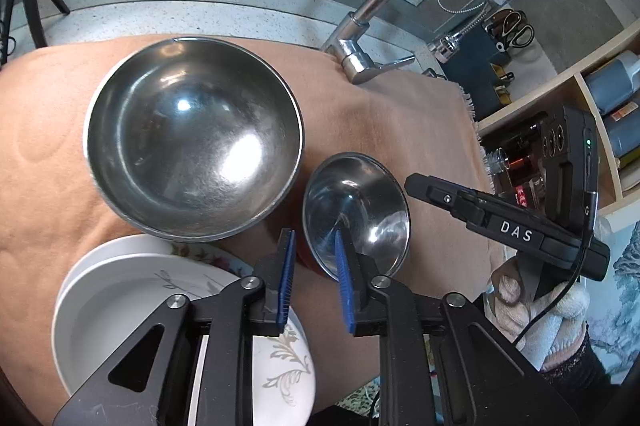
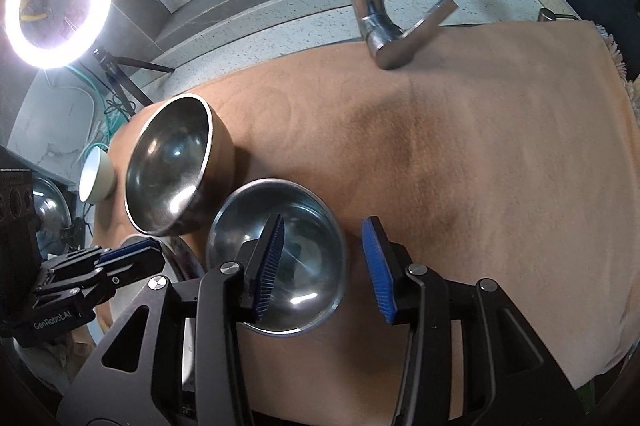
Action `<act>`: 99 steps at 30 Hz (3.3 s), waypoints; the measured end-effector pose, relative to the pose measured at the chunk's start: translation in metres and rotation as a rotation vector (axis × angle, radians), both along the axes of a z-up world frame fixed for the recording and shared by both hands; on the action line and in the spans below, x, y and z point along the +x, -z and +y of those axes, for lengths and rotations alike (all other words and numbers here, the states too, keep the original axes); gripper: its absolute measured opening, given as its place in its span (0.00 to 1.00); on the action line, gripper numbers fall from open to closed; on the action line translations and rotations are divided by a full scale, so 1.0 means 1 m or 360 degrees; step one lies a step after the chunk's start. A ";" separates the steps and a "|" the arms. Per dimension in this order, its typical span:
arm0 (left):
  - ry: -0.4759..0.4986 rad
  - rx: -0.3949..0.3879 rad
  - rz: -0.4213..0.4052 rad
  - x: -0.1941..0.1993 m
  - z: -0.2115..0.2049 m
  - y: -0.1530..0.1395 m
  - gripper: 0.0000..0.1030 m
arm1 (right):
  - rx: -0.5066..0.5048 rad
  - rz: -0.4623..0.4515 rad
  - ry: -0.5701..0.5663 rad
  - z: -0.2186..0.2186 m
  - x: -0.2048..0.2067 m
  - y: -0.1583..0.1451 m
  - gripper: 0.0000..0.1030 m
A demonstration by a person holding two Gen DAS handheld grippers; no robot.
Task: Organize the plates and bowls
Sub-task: 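Open both grippers and grasp the rim of the red-bottomed small steel bowl, then lift the red-bottomed small bowl with both grippers and lower it into the large steel bowl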
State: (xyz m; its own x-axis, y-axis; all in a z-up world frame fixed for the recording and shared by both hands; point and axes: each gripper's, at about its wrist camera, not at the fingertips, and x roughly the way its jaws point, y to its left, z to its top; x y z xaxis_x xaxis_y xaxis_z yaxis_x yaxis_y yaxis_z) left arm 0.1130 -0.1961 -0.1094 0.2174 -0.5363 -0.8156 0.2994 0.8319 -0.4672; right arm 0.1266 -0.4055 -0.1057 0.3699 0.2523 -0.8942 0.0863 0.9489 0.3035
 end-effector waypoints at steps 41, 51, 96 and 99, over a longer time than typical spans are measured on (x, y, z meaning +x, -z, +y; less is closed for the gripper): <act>0.0013 0.0011 0.0102 0.008 -0.028 0.029 0.15 | 0.0185 0.0167 -0.0011 -0.020 0.000 0.044 0.07; 0.0013 -0.0025 0.0108 0.010 -0.026 0.028 0.15 | 0.0159 0.0152 0.0013 -0.019 0.000 0.035 0.07; -0.0284 -0.0091 -0.0061 0.058 0.081 -0.023 0.15 | 0.0081 -0.0051 -0.0275 0.093 0.076 -0.036 0.08; -0.0291 -0.0055 -0.0030 0.062 0.085 -0.015 0.15 | 0.0064 -0.0023 -0.0298 0.102 0.082 -0.027 0.08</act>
